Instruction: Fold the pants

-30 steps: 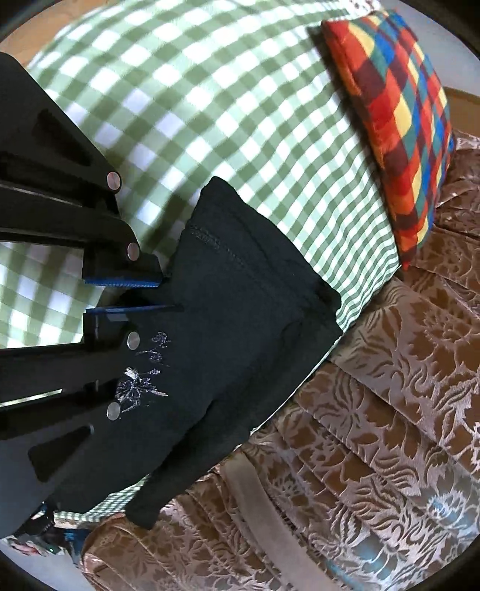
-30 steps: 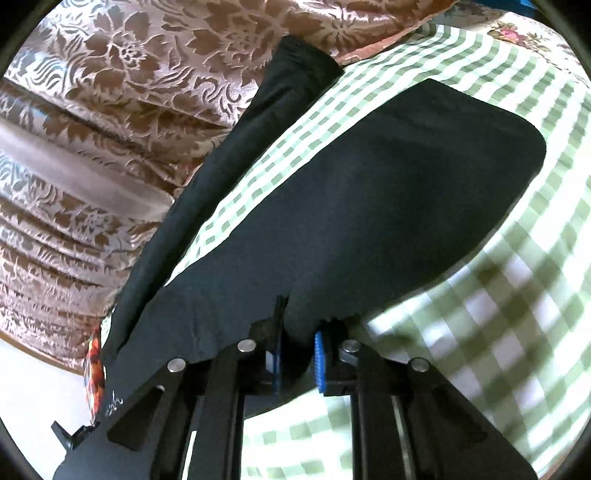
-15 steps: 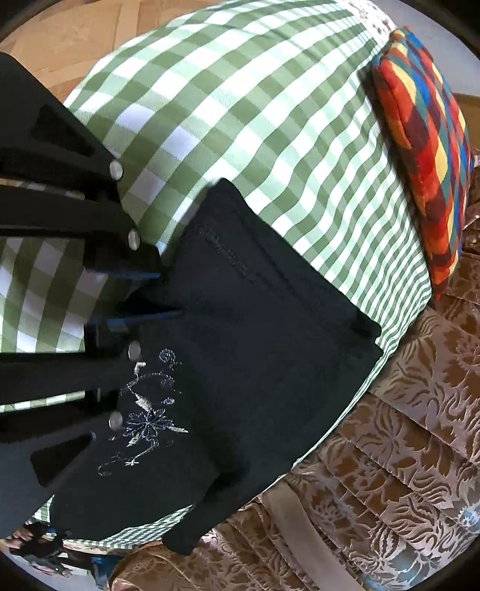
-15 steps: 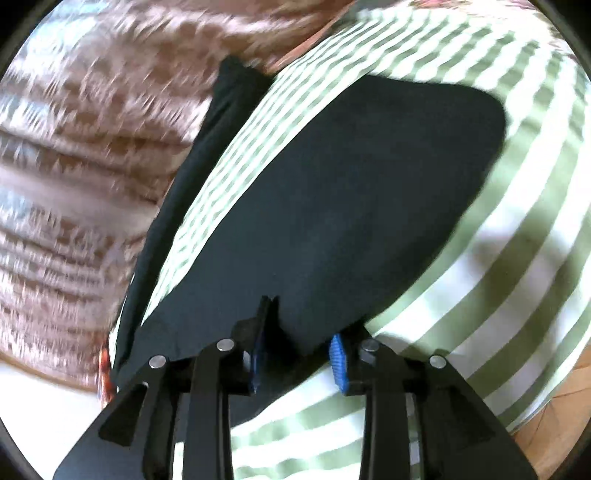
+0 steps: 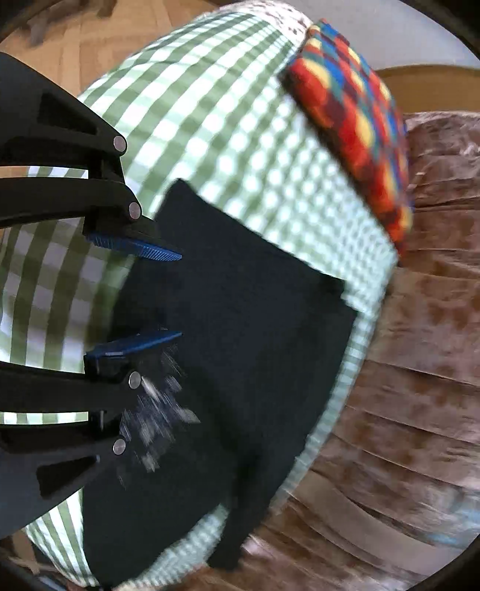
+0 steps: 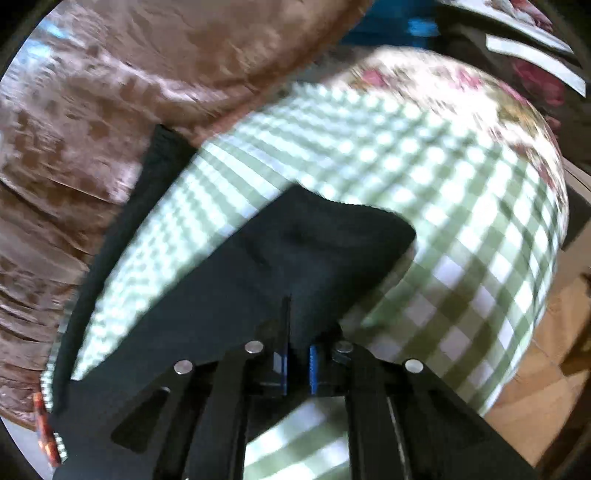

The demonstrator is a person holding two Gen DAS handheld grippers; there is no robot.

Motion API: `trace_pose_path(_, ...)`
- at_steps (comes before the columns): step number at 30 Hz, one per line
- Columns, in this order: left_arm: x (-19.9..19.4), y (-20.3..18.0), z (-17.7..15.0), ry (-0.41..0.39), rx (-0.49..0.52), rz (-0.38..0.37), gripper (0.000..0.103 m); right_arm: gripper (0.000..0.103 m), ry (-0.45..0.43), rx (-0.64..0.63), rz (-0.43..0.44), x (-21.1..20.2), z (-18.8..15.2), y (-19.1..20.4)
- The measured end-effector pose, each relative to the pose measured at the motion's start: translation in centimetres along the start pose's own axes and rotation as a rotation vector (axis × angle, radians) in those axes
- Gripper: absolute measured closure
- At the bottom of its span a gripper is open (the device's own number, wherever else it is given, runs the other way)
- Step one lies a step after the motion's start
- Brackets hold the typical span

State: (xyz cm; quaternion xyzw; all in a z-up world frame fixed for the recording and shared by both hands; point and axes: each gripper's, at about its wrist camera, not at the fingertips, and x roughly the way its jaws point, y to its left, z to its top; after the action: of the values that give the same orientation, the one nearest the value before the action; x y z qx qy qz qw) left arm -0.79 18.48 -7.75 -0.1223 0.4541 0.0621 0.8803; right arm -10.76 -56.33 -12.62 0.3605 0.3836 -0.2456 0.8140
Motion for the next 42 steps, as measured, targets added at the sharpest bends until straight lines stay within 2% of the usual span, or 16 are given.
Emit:
trace_pose_path(2, 1.9, 0.6, -1.0, 0.057, -0.016, 0.015, 0.072, 0.093, -0.003, -0.032, -0.013, 0.4, -0.3, 0.3)
trace_pose_path(3, 2.0, 0.9, -1.2, 0.036, -0.013, 0.008, 0.072, 0.087, -0.006, -0.038, -0.014, 0.2, -0.3, 0.4)
trace_pose_path(5, 1.8, 0.9, -1.2, 0.035, -0.014, 0.006, 0.072, 0.041, -0.026, -0.031, -0.017, -0.9, -0.2, 0.3)
trace_pose_path(6, 1.5, 1.2, -1.0, 0.036, -0.036, -0.011, 0.072, 0.037, -0.050, -0.028, -0.029, -1.6, -0.2, 0.4)
trace_pose_path(8, 0.6, 2.2, -0.4, 0.020, -0.094, -0.065, 0.072, 0.037, -0.119, -0.053, -0.076, -3.4, 0.0, 1.1)
trace_pose_path(10, -0.6, 3.0, 0.8, -0.032, -0.149, -0.110, 0.072, 0.036, -0.175, -0.076, -0.077, -5.0, 0.2, 2.6)
trace_pose_path(12, -1.2, 3.2, 2.5, -0.066, -0.176, -0.145, 0.072, 0.031, -0.214, -0.120, -0.034, -6.3, -0.1, 4.8)
trace_pose_path(14, -1.6, 3.1, 4.2, -0.089, -0.180, -0.173, 0.072, 0.028, -0.211, -0.186, 0.038, -6.8, -0.7, 7.7)
trace_pose_path(19, -0.3, 1.1, 10.6, -0.107, -0.184, -0.254, 0.072, 0.027, -0.098, -0.398, 0.238, -4.9, -4.0, 17.0)
trace_pose_path(24, 4.2, -0.8, 17.4, -0.045, -0.203, -0.304, 0.072, 0.027, 0.041, -0.512, 0.341, -0.9, -7.9, 23.7)
trace_pose_path(25, 5.1, -0.8, 18.5, -0.035, -0.211, -0.308, 0.068, 0.027, 0.062, -0.521, 0.353, -0.1, -8.4, 24.6)
trace_pose_path(28, 8.4, -1.3, 21.7, 0.000, -0.252, -0.286, 0.056, 0.026, 0.125, -0.526, 0.384, 2.1, -9.5, 26.3)
trace_pose_path(35, 16.9, -2.0, 27.4, 0.102, -0.276, -0.200, 0.056, 0.023, 0.226, -0.505, 0.374, 5.9, -10.9, 26.5)
trace_pose_path(40, 21.3, -2.5, 29.1, 0.158, -0.295, -0.126, 0.056, 0.020, 0.222, -0.512, 0.372, 6.2, -11.5, 26.8)
trace_pose_path(42, 22.5, -2.7, 29.4, 0.158, -0.304, -0.086, 0.056, 0.019, 0.223, -0.506, 0.370, 6.3, -11.5, 26.7)
